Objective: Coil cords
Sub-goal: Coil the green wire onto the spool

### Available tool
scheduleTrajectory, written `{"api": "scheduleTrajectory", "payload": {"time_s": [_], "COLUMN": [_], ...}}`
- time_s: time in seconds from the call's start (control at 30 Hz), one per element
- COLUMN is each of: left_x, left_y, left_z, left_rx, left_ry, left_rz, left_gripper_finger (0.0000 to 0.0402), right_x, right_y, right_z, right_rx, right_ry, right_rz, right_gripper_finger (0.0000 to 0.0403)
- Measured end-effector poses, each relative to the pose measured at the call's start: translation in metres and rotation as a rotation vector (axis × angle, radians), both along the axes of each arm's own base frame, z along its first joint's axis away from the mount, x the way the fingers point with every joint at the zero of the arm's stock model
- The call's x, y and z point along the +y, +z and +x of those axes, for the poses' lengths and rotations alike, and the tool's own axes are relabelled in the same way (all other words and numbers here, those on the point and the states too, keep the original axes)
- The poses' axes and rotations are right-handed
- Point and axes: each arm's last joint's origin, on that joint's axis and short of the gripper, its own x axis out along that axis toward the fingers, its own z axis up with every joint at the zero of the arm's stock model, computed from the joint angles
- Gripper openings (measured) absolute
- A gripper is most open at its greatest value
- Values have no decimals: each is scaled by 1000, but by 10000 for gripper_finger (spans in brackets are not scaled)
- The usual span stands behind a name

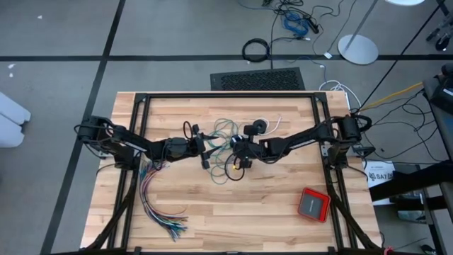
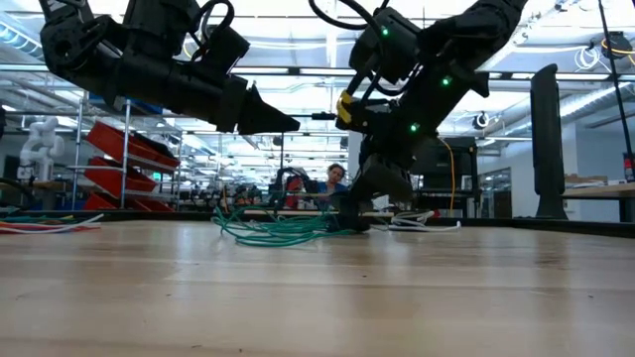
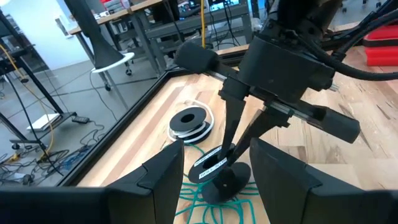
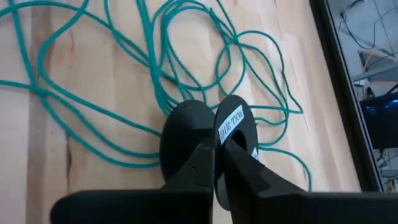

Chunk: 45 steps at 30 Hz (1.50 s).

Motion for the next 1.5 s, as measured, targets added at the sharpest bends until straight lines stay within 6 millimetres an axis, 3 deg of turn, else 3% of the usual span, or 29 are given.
{"api": "scheduleTrajectory", "payload": {"time_s": [0.27,0.4,0.7,1.17,1.5], "left_x": [0,0,-6,-11,-12], "left_y": [0,0,0,3,-7], "left_z": [0,0,1,5,21], "left_rx": [1,2,4,-11,123], "left_ry": [0,-2,-221,-391,-418], "left_rz": [3,2,-34,-77,-119], "left_gripper_finger": [192,192,192,192,192], "right_x": [7,15,30,54,60], "right_y": [3,13,41,61,67], "right_z": [-3,-6,-15,-18,-15], "right_rx": [11,-12,-91,-182,-232], "right_ry": [15,47,121,226,276], "right_rz": [-11,13,181,149,116], "right_gripper_finger": [3,0,1,1,1]}}
